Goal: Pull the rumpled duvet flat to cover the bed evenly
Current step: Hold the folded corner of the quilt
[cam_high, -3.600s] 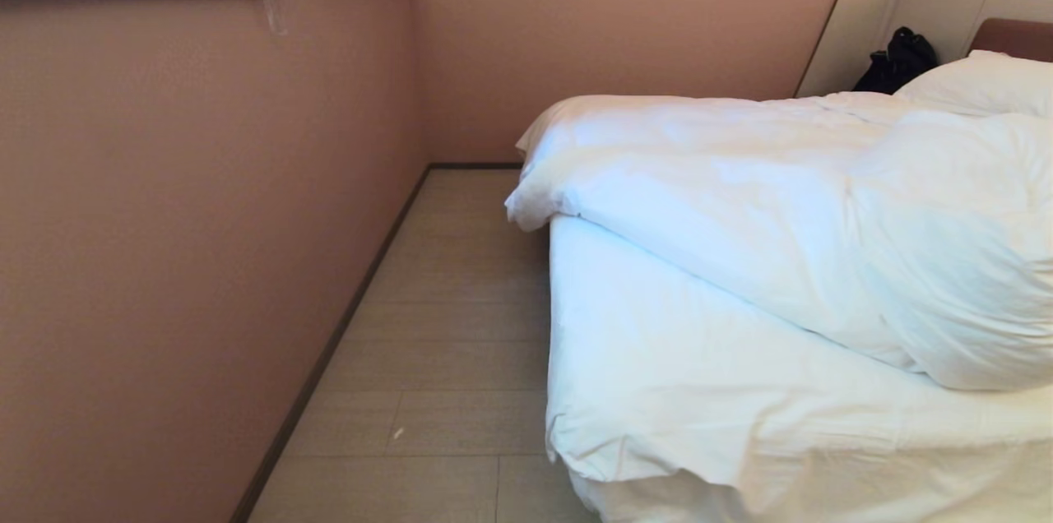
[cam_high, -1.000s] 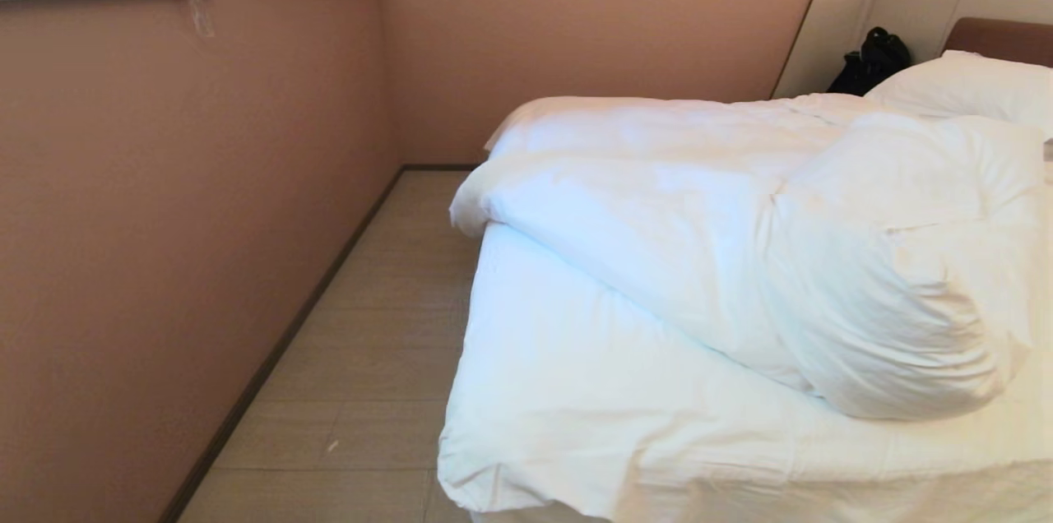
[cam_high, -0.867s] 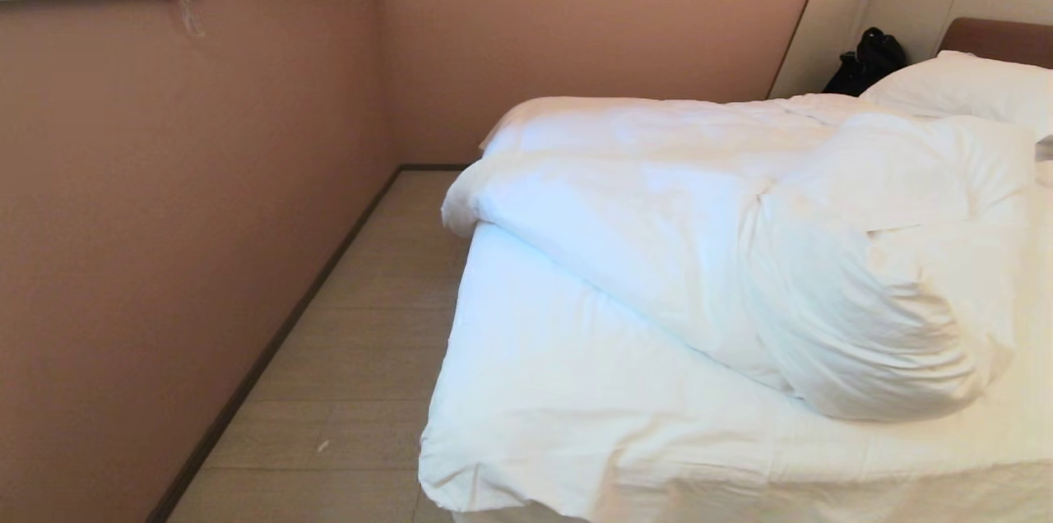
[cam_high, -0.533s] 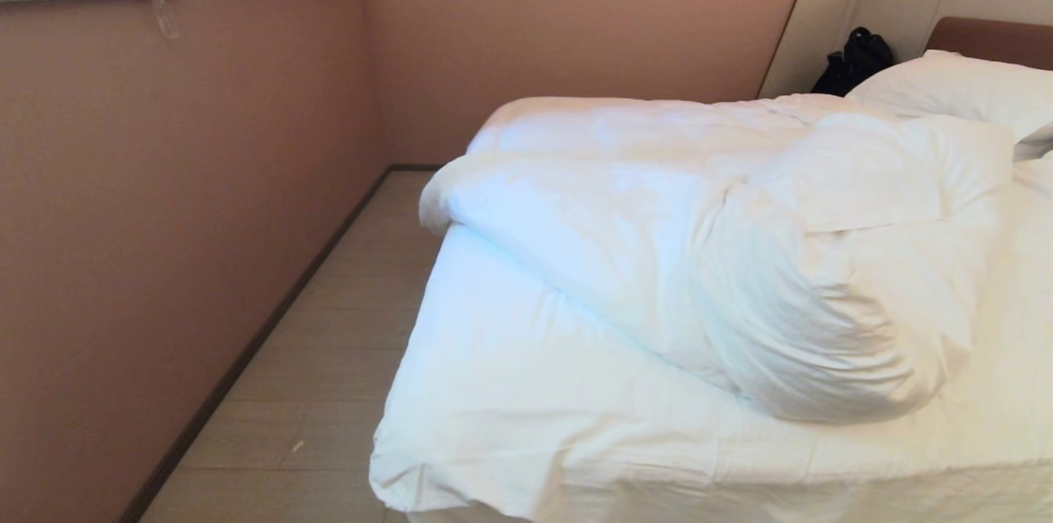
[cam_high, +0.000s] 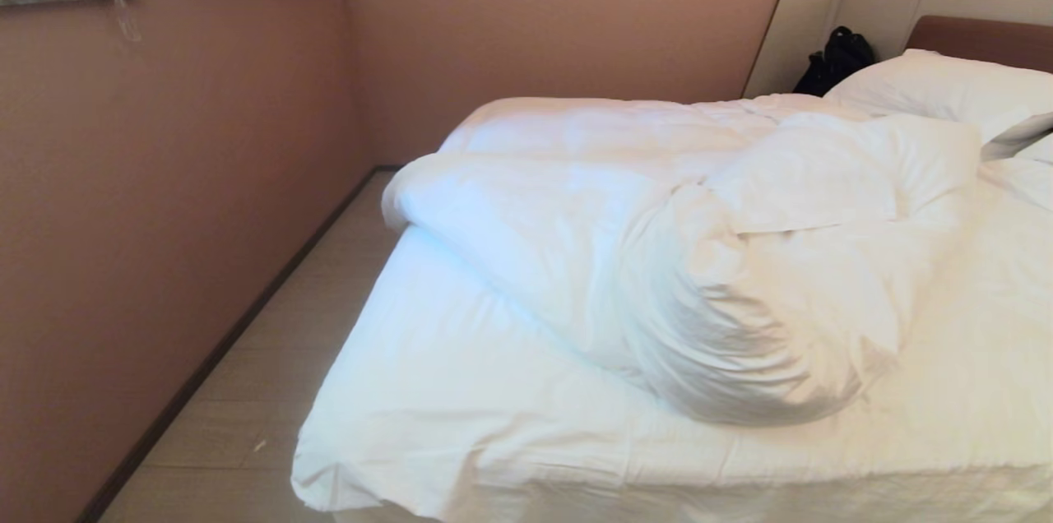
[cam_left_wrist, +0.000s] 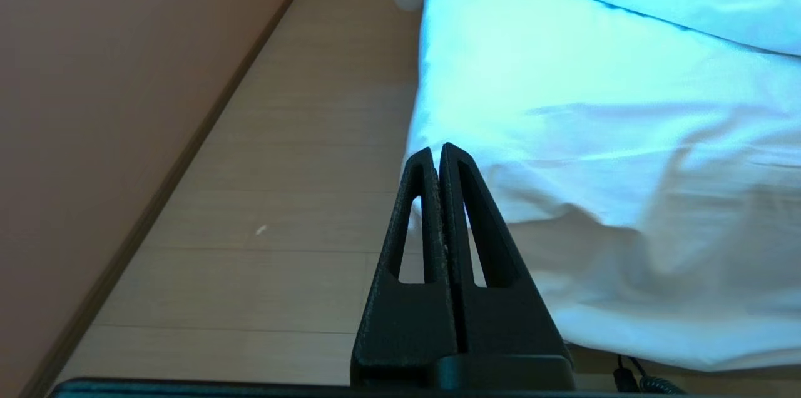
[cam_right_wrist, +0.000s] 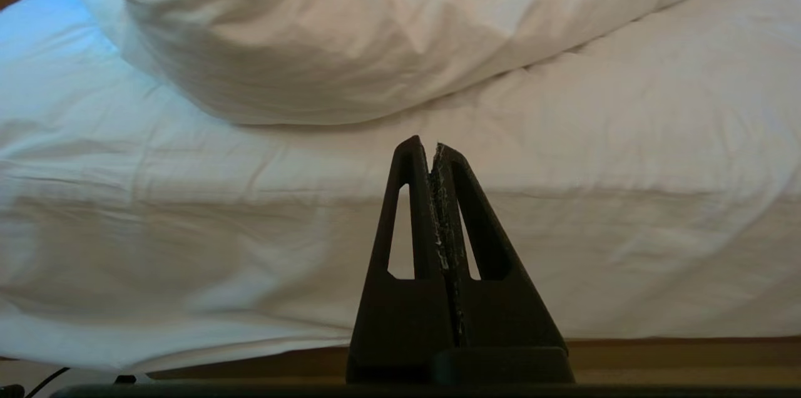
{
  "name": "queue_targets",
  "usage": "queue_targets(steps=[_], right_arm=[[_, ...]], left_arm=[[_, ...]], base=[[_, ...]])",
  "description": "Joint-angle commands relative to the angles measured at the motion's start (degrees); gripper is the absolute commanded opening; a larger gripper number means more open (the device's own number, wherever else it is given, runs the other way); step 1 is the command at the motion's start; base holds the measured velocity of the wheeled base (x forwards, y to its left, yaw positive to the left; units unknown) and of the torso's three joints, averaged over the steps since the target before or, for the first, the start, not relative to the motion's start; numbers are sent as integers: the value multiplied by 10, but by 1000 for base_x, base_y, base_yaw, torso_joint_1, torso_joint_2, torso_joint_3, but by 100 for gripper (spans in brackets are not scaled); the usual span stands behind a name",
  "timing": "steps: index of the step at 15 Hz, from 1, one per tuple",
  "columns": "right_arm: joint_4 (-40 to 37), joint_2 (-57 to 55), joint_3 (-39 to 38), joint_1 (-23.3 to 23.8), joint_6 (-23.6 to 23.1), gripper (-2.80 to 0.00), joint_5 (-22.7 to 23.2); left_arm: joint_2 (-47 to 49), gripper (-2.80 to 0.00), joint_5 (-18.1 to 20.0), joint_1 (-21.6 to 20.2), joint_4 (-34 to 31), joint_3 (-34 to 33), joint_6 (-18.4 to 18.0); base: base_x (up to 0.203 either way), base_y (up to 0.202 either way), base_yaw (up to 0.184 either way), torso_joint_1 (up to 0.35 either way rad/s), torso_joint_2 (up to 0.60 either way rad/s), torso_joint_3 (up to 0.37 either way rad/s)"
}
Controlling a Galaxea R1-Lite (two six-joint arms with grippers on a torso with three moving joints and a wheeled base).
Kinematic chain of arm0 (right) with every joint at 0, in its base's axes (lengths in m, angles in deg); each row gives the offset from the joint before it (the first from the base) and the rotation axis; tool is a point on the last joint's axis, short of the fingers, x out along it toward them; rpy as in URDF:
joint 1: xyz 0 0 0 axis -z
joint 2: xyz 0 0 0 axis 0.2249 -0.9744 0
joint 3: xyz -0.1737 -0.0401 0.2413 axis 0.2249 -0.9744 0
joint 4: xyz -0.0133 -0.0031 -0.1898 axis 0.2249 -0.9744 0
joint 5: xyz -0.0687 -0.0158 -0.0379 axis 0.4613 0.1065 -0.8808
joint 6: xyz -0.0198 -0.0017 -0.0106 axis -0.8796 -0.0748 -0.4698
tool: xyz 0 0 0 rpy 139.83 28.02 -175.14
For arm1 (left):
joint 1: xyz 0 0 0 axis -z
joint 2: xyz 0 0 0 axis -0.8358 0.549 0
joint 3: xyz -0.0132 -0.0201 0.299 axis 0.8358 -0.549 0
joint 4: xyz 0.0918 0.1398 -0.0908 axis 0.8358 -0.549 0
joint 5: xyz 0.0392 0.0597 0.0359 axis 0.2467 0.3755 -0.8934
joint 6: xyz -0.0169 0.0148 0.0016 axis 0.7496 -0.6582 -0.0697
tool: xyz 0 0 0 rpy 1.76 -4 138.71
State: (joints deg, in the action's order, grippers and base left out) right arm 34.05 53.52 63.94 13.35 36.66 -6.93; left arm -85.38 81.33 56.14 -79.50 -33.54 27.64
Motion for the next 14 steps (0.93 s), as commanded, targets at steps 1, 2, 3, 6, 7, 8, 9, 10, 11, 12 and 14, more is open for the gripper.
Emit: queue_targets(steps=[1,2,3,6,7,8,9,10,11,12,14], right_arm=[[0,-1,0,0,0,-280,0],[0,0,0,0,0,-280,0],[-1,-1,0,0,0,-280,0],[-1,0,0,0,0,-280,0],[0,0,0,0,0,-280,0],[0,-1,0,0,0,-280,0],[0,-1,0,0,0,-280,0],[0,-1,0,0,0,-280,0],[0,-1,0,0,0,-280,0],[-1,-1,0,0,-1,-280,0],[0,-1,0,0,0,-280,0]], left_arm=[[0,-280,0,0,0,0,0],[0,-280,0,0,0,0,0],[0,-280,0,0,0,0,0],[0,-280,0,0,0,0,0],[0,-280,0,0,0,0,0],[0,-280,0,0,0,0,0],[0,-280,0,0,0,0,0],[0,-280,0,0,0,0,0],[0,-280,0,0,0,0,0],[0,-280,0,0,0,0,0],[0,-280,1,0,0,0,0]], base=[[0,-191,-2,3,5,0],[0,-193,-1,0,5,7],[0,-191,1,7,2,-2],[0,-193,0,4,3,4],[0,-191,-1,2,2,6],[0,-194,3,2,2,2],[0,-196,0,2,2,2],[0,-192,1,-1,0,6],[0,-197,1,5,1,-1],[0,-192,0,-2,-2,-2],[0,-197,-1,3,2,7]])
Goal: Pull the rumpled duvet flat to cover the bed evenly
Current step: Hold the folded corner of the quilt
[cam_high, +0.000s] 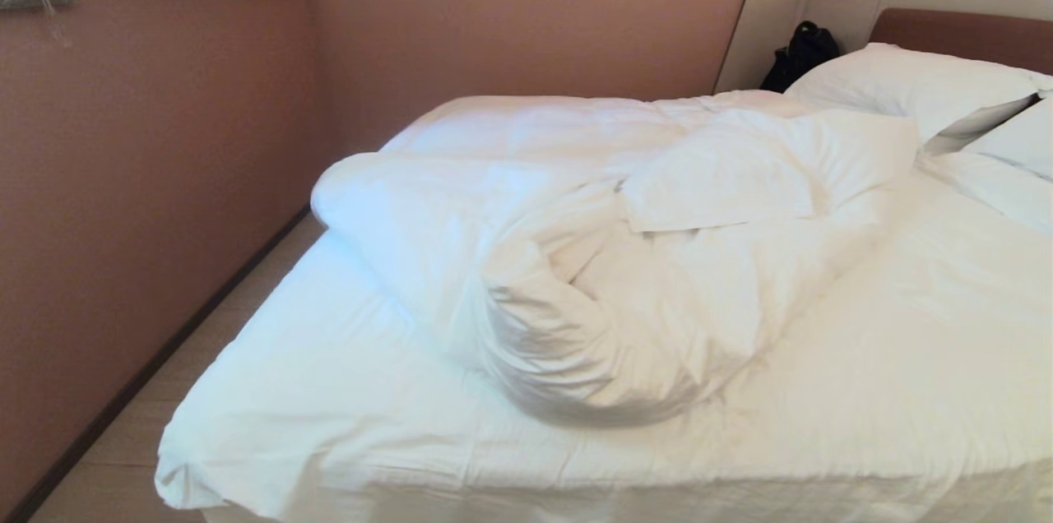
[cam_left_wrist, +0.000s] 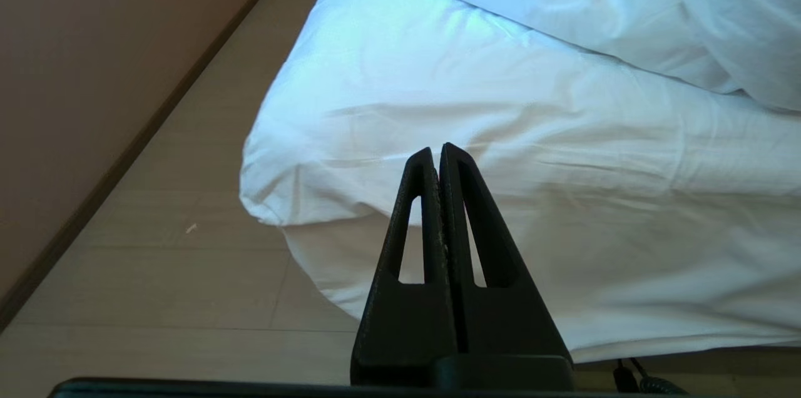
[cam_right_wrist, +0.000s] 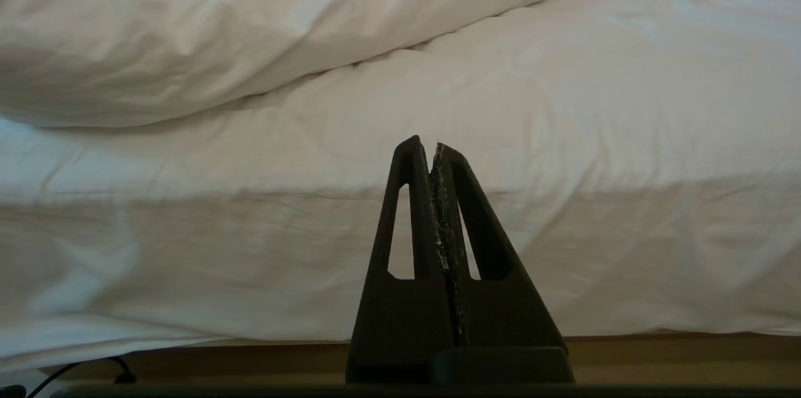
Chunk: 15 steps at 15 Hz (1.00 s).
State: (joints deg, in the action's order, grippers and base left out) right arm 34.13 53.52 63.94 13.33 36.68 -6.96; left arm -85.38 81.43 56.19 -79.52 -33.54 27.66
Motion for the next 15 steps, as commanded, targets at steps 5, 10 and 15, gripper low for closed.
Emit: queue_targets(steps=[5,10,15], right_arm=[[0,-1,0,0,-1,-280,0],[0,0,0,0,0,-280,0],[-1,0,0,0,0,-280,0]], left_arm=[[0,-280,-1,0,1,0,1],[0,-280,0,0,2,0,5],[0,-280,-1,0,2,0,4]], base=[[0,-184,0,4,2,4],[0,-19,-1,0,0,0],[0,0,0,0,0,0]])
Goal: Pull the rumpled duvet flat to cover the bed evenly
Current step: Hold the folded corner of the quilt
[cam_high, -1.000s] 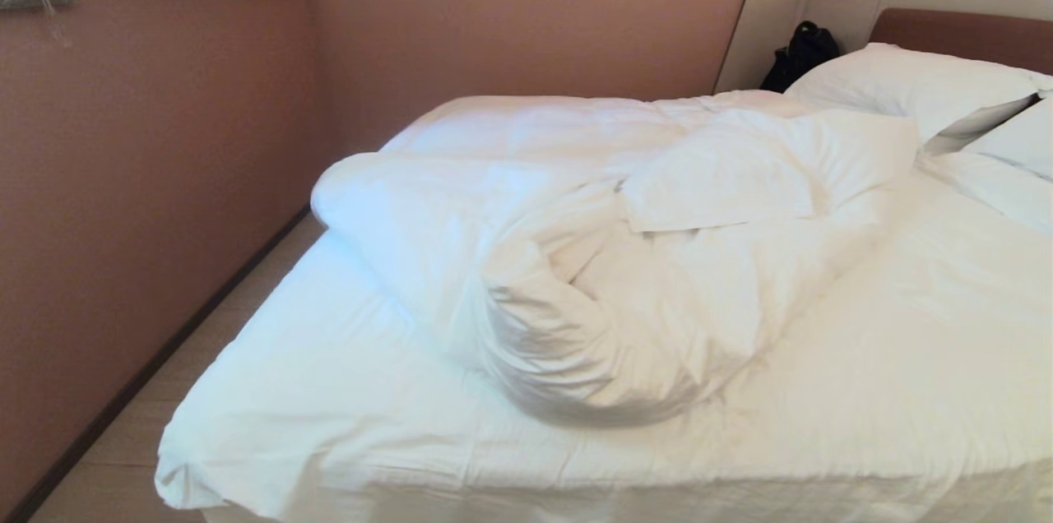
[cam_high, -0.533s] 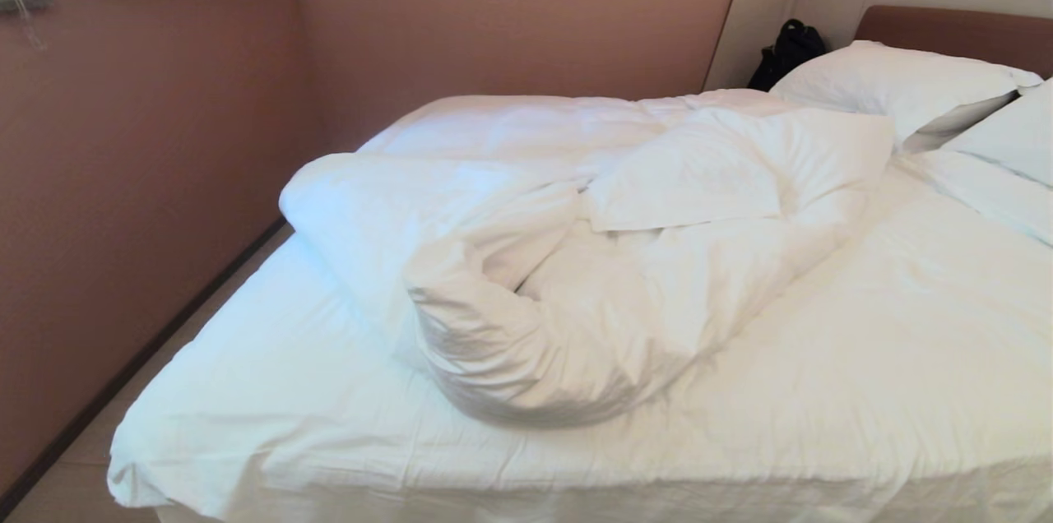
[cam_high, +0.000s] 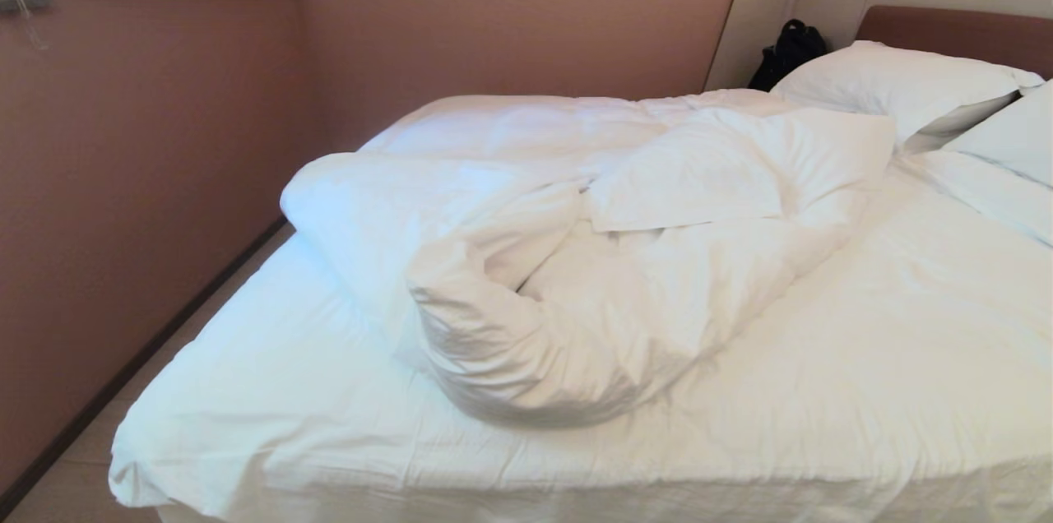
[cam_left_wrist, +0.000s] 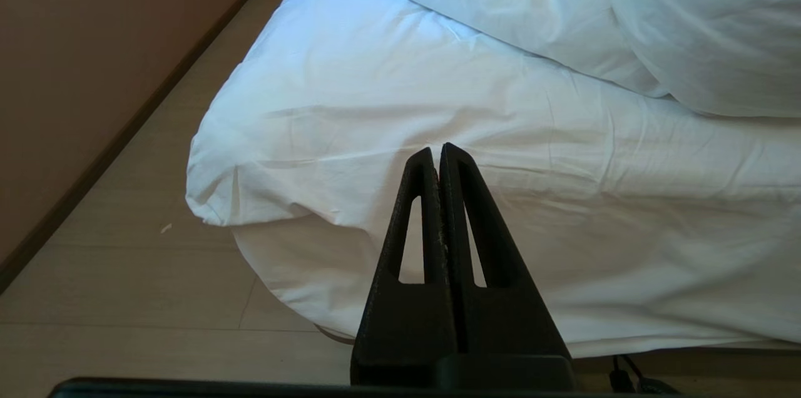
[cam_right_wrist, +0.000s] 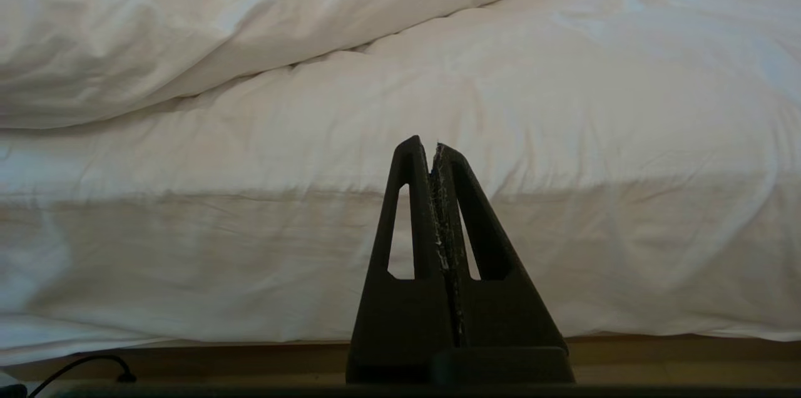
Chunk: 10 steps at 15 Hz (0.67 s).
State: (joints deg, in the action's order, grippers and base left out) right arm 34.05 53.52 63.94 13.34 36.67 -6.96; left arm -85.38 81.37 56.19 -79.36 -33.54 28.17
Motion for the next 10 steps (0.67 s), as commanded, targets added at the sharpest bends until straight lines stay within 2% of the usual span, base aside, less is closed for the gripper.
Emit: queue_targets(steps=[1,10], right_arm=[[-1,0,0,0,0,-280,0],[0,-1,0,0,0,-280,0]], left_arm=[[0,-280,-1,0,0,0,-1],[0,-280,2,-1,-2,0,-20]], base=[[0,0,0,0,0,0],[0,0,0,0,0,0]])
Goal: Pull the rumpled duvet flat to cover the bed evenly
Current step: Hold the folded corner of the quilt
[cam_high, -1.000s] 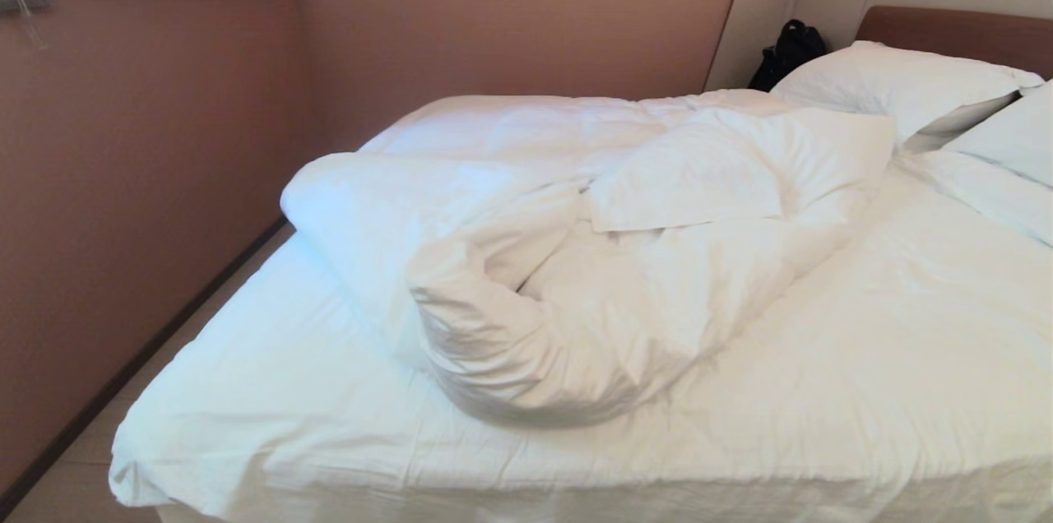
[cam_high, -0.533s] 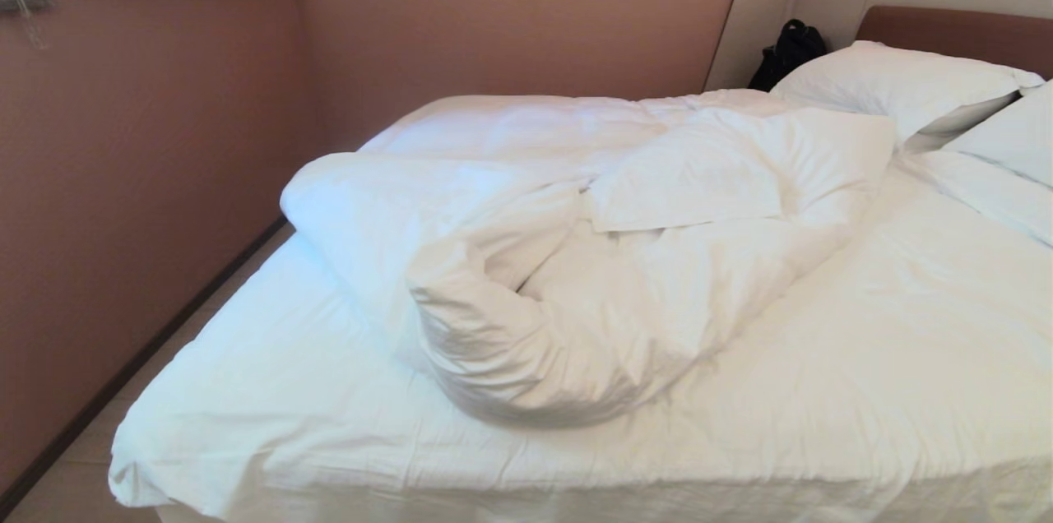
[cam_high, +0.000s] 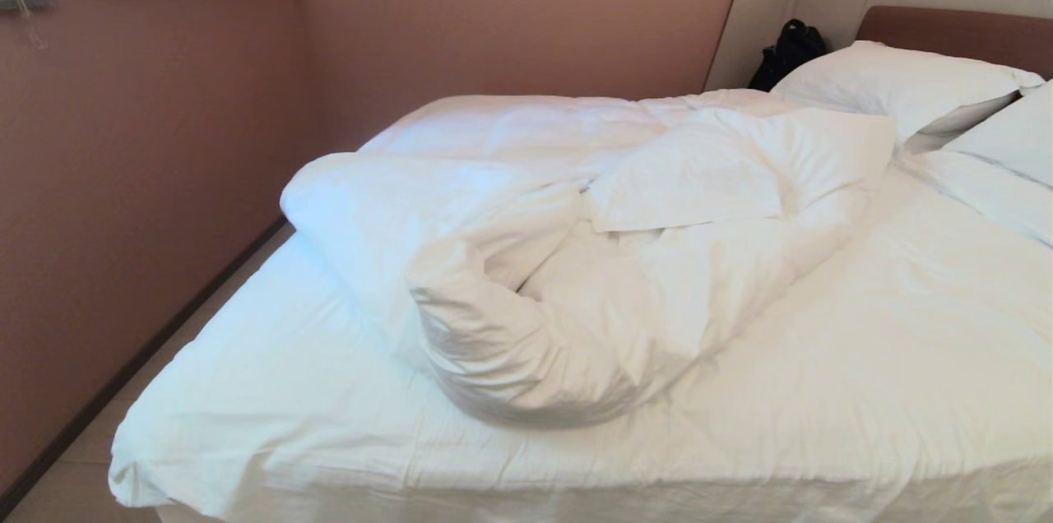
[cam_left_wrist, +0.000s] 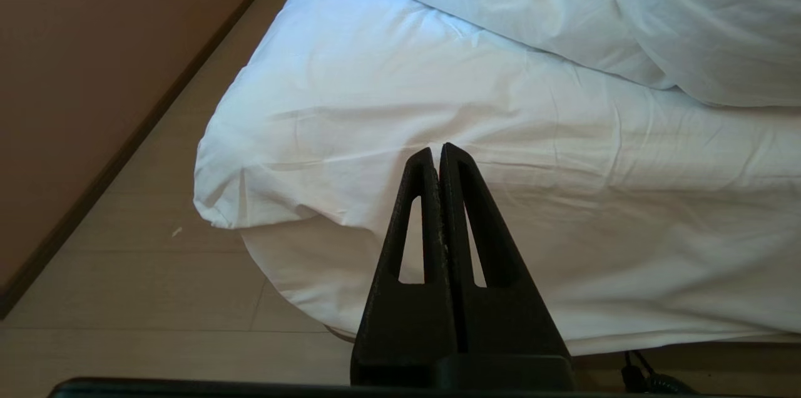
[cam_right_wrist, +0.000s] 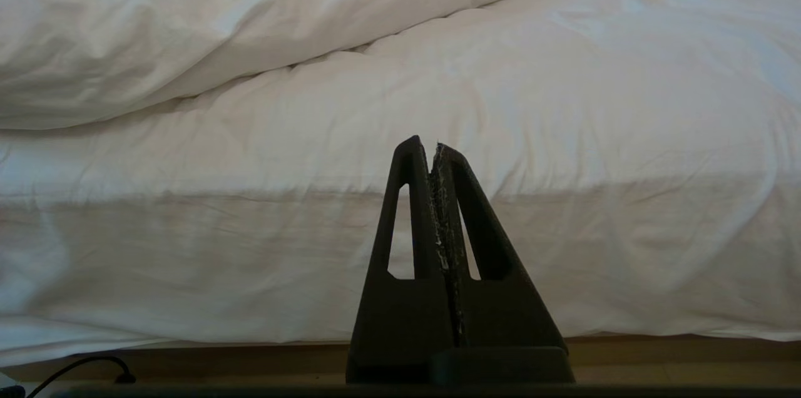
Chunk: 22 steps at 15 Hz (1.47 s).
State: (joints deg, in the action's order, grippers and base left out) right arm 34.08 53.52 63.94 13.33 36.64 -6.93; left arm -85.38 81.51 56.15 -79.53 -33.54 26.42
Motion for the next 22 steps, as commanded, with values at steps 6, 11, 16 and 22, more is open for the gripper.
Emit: queue_targets(steps=[6,11,16,22], right_arm=[[0,-1,0,0,0,-280,0],[0,-1,0,0,0,-280,0],[-1,-1,0,0,0,-280,0],[0,0,0,0,0,-280,0]], left_arm=[[106,-280,14,0,-22,134,-6],[457,-280,42,0,-22,335,25],[776,-280,94,11,-20,579,51],[990,-280,103,140,-20,780,22]], base=[[0,0,0,0,0,0],[0,0,0,0,0,0],[0,0,0,0,0,0],[0,0,0,0,0,0]])
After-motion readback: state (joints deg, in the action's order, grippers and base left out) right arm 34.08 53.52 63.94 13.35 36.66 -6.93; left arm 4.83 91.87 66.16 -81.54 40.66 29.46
